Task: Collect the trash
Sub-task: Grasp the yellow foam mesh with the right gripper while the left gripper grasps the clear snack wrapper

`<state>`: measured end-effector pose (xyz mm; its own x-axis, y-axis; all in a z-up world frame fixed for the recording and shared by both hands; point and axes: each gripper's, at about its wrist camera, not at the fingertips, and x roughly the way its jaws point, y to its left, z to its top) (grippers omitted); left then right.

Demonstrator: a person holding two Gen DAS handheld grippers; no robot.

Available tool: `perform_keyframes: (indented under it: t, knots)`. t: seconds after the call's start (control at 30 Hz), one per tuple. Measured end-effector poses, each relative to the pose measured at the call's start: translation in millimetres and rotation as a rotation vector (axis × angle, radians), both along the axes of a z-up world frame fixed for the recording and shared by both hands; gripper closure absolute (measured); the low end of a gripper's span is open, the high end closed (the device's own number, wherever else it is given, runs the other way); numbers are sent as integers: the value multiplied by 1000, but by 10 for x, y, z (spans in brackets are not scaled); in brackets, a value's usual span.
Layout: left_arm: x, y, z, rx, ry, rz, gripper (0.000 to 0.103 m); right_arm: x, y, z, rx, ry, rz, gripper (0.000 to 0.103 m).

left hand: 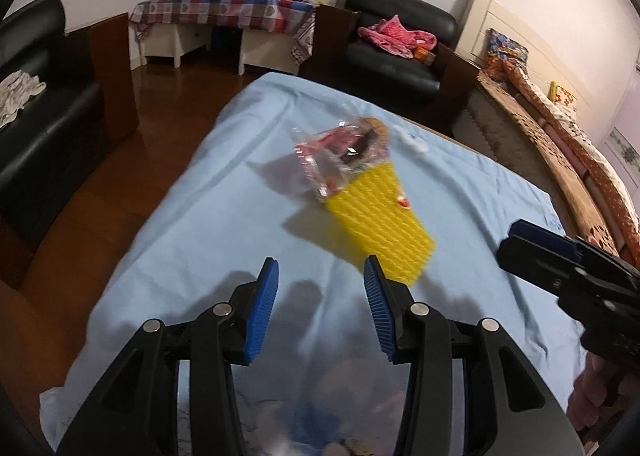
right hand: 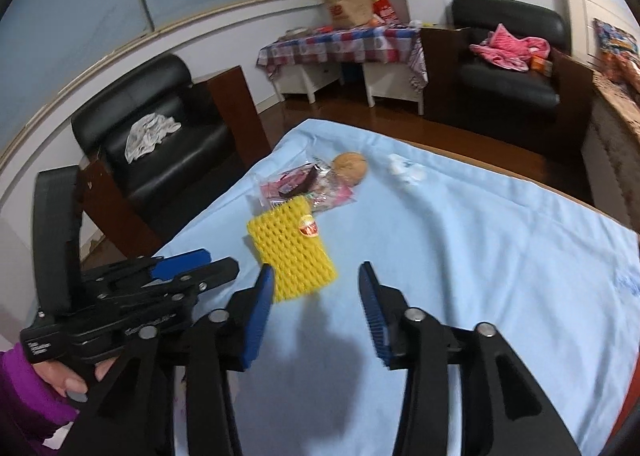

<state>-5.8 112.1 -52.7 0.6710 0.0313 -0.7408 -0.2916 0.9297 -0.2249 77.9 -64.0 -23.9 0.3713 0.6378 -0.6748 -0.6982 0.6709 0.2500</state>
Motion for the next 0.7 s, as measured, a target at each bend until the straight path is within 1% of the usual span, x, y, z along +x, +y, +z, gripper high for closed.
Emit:
perform_keyframes:
  t: [0.1, 0.17, 0.37, 0.47, 0.5, 0.57, 0.63, 0.7]
  knots:
    - [5, 53, -54, -21, 28, 11, 58, 91, 137, -88, -15, 17, 19, 55]
    - [-3, 74, -50, -34, 28, 14, 58, 143, 222, -148, -25, 25, 33, 55]
    - [10, 72, -59, -26, 36, 11, 58, 273, 435, -294, -61, 29, 60, 54]
    - [13, 67, -65, -24, 37, 10, 58, 344, 508, -394, -76, 56, 67, 55]
    - [14, 66, -65, -24, 37, 10, 58, 357, 525, -428, -81, 69, 76, 66]
    - [22, 63, -65, -19, 38, 3, 58, 356, 536, -475, -92, 85, 95, 81]
    - [32, 61, -49, -16, 33, -3, 58, 339, 490, -465, -79, 87, 96, 91]
    - [39, 74, -8, -19, 15, -8, 58, 313, 409, -428, -66, 91, 90, 93]
